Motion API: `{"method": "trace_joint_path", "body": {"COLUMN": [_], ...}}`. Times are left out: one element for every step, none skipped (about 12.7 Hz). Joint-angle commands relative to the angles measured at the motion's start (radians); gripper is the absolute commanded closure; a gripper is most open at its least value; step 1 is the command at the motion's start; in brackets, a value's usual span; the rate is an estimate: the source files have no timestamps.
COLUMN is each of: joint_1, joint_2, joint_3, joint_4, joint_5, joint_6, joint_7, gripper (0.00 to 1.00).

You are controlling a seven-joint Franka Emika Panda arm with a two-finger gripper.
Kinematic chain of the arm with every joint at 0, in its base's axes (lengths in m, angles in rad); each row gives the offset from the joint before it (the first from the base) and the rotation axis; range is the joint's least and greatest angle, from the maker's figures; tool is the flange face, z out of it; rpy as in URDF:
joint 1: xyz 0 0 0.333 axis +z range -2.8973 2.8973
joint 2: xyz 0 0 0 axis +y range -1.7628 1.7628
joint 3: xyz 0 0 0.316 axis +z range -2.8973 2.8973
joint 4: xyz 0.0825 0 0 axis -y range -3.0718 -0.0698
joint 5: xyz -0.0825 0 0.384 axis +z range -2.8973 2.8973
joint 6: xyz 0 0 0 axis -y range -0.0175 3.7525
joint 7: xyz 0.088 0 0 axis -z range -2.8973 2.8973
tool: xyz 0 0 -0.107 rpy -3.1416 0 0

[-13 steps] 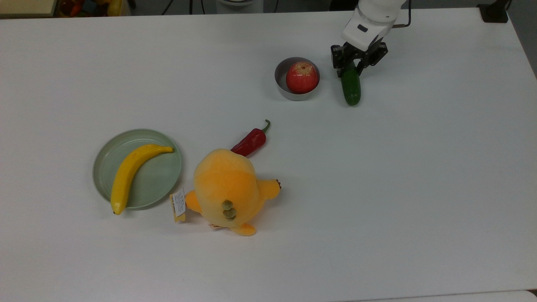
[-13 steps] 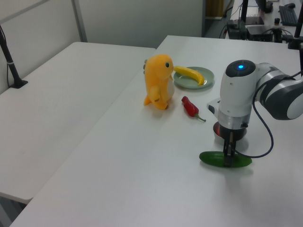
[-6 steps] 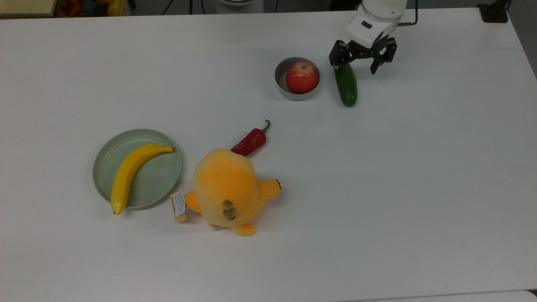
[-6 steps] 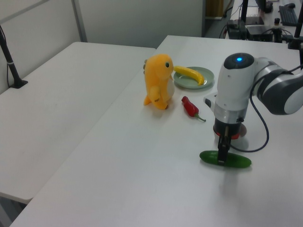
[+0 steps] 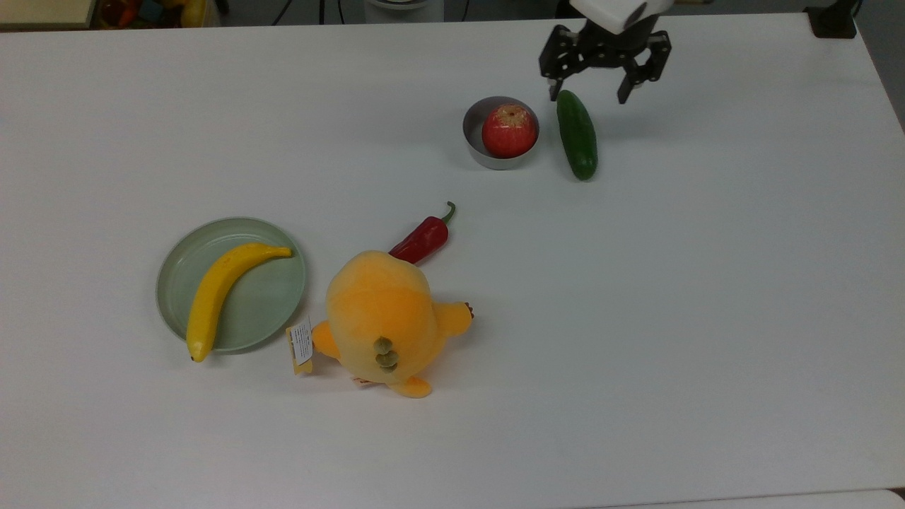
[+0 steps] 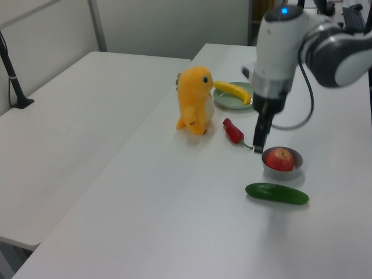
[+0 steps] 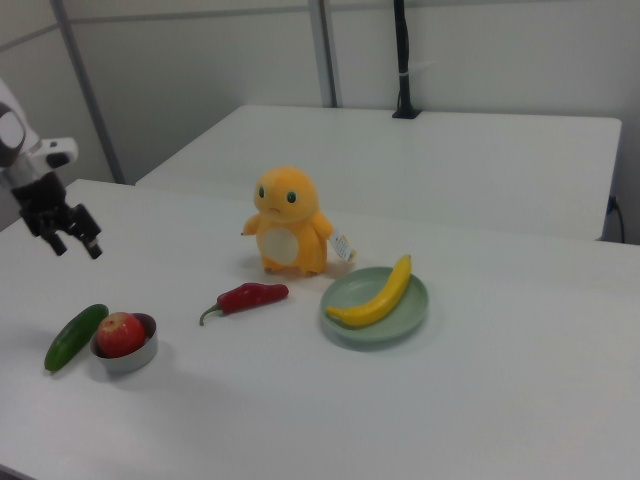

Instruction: Put the cucumber on the left side of the bowl

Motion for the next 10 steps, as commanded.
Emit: {"method": "trace_joint_path", "body": {"joint_1": [-0.014,-0.035,-0.055,-0.082,-0.101,-0.127,-0.142,-0.155,-0.164,-0.167], "joint_2": [-0.069,-0.107,-0.127,-0.158,-0.177,-0.207,-0.223,-0.238,-0.247,-0.250], "joint_3": [-0.116,-0.161,-0.186,-0.221,-0.245,-0.281,-0.302,-0.327,-0.350,-0.371], "joint_4": [0.047,0.047,0.047,0.047,0.047,0.047,0.048,0.048,0.048,0.053], "joint_5": [0.105,0.148,0.156,0.158,0.159,0.164,0.181,0.196,0.201,0.199], "joint_6": [-0.137,-0.160,-0.180,-0.226,-0.257,-0.298,-0.320,-0.329,-0.337,-0.353], "joint_7": [-0.239,-0.323,-0.377,-0.457,-0.514,-0.595,-0.643,-0.674,-0.691,-0.680], "gripper": [0.00,0.00,0.00,0.00,0.00,0.00,0.00,0.00,0.00,0.00]}}
